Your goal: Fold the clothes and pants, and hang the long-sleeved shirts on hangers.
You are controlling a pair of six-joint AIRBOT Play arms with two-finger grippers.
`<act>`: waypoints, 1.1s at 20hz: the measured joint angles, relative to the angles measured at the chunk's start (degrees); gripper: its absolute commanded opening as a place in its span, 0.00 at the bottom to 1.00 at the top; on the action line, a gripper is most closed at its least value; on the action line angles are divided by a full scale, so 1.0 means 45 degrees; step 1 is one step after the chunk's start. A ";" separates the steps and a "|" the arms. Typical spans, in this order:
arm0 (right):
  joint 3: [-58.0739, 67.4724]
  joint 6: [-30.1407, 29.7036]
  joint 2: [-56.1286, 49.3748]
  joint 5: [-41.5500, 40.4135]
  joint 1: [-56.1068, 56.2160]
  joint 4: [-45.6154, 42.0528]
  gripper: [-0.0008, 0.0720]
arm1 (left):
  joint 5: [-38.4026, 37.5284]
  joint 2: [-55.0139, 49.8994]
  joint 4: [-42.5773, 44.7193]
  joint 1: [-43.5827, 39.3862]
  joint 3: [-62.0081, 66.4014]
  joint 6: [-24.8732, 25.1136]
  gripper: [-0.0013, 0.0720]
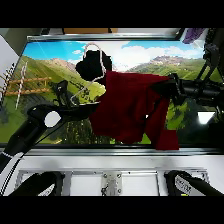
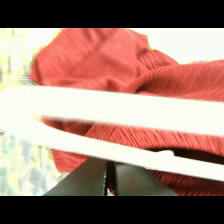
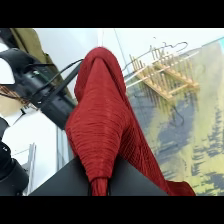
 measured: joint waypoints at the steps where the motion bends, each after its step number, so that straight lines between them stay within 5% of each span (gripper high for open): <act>1: 0.0000 0.0126 0.0068 -0.0019 0.0024 -0.0015 0.03 | -0.0005 0.0005 -0.0005 0.0257 0.0000 0.0112 0.04; 22: -0.0005 0.0709 0.0714 0.0155 0.0165 -0.2356 0.03 | -0.0384 0.0680 -0.0554 0.3691 0.0039 0.2569 0.04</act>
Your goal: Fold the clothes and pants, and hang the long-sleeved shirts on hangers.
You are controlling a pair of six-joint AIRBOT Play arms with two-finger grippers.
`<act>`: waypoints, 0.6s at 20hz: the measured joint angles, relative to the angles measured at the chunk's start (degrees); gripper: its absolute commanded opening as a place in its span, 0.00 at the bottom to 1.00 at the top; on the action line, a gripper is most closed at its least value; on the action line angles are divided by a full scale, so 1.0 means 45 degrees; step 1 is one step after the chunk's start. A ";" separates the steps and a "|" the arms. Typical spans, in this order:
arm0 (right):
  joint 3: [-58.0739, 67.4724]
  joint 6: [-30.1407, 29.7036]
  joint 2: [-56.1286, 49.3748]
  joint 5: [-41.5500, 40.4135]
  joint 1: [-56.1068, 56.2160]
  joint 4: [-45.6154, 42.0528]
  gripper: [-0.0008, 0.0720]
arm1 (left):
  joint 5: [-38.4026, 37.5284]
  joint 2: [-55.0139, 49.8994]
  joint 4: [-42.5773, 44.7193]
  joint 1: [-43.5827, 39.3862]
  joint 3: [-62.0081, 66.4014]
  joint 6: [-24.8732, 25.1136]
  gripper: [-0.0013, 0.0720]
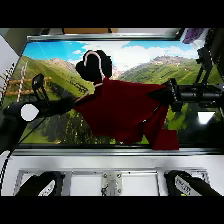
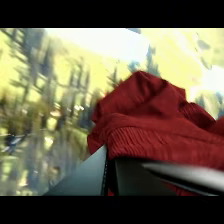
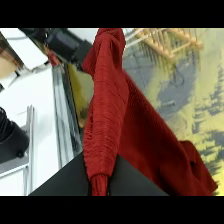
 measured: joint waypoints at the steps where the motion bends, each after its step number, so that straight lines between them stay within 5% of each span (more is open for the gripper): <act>1: 0.0000 0.0000 0.0024 0.0058 0.0000 -0.0146 0.03 | -0.0087 0.0015 -0.0005 0.0151 0.0058 0.0126 0.04; 8: -0.1039 -0.0369 0.0068 0.0306 -0.0005 -0.0923 0.03 | -0.1564 0.0019 0.0151 0.0078 0.2939 0.1676 0.04; 12: -0.2404 -0.1195 0.0068 0.0214 0.0092 0.0185 0.03 | -0.3298 -0.0544 0.0136 -0.0680 0.5804 0.2540 0.04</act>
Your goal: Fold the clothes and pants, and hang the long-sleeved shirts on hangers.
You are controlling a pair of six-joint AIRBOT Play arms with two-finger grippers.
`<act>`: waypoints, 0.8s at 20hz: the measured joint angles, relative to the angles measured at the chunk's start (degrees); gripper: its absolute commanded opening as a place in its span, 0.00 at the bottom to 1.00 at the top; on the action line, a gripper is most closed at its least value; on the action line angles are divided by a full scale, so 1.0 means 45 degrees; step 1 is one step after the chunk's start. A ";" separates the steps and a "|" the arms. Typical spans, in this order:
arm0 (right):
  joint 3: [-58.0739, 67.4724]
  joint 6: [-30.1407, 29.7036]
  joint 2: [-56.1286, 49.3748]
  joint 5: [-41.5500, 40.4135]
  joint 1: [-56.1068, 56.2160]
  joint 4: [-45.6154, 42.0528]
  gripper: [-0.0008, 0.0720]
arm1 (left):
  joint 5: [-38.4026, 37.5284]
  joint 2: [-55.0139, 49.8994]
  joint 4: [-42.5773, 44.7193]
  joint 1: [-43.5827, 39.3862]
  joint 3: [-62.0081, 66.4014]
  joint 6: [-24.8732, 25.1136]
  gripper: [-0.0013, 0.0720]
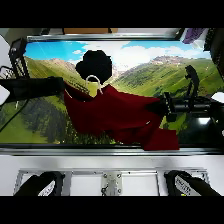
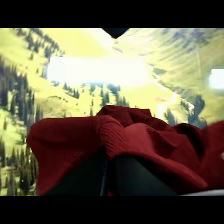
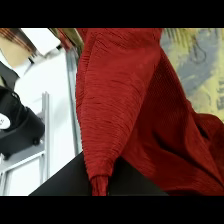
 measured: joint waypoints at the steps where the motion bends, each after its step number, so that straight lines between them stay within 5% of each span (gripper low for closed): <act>1: -0.0272 -0.0146 0.0000 -0.0107 0.0121 0.0369 0.03 | -0.0442 -0.0194 -0.0029 -0.0228 0.0646 0.0180 0.04; 10: -0.1035 -0.1807 0.0005 -0.1855 0.2229 0.3585 0.03 | -0.5489 -0.1175 0.2856 -0.1656 0.4435 0.0646 0.04; 16: -0.1083 -0.2113 0.0199 -0.2705 0.3215 0.4964 0.03 | -0.5246 0.0165 0.3793 -0.2011 0.2822 -0.0724 0.04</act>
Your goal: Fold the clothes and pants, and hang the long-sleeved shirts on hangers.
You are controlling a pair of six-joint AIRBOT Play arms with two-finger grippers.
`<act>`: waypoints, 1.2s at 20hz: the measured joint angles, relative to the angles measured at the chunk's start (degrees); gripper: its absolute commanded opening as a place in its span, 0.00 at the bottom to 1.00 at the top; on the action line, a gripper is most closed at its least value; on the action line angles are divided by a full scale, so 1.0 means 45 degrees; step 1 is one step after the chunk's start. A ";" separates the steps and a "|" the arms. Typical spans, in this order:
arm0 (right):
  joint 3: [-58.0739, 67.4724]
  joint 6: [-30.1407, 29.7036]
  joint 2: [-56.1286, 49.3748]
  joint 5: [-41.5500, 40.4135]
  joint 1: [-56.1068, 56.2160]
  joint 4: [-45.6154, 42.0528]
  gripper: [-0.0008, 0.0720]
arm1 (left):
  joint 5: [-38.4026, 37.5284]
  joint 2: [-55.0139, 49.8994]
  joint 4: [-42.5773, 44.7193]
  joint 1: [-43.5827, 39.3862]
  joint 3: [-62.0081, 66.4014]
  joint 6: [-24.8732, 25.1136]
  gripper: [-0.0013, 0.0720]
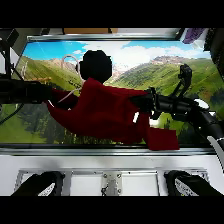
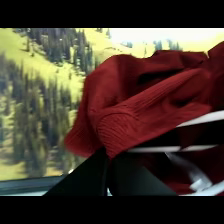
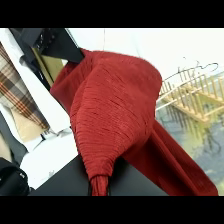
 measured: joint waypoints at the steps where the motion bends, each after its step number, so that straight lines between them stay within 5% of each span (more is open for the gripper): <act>1: 0.0000 0.0000 0.0015 -0.0049 0.0160 0.0078 0.03 | 0.0393 0.0189 -0.0189 -0.0175 -0.0253 -0.0199 0.04; 9: 0.0000 -0.0049 0.0039 -0.0282 0.0831 0.0330 0.03 | 0.1642 -0.0175 -0.0855 -0.2982 0.0413 -0.0962 0.04; 16: 0.0000 -0.0049 0.0039 -0.0316 0.0884 0.0738 0.03 | 0.0767 -0.1370 -0.0884 -0.4444 0.2356 -0.0801 0.07; 18: 0.0000 -0.0049 0.0039 -0.0316 0.0884 0.0991 0.03 | 0.0432 -0.1520 -0.0899 -0.4532 0.2608 -0.0568 0.78; 24: 0.0000 0.0165 0.0039 -0.0223 0.0889 0.1331 0.03 | 0.0491 -0.0991 -0.0884 -0.4605 0.2841 -0.0321 0.78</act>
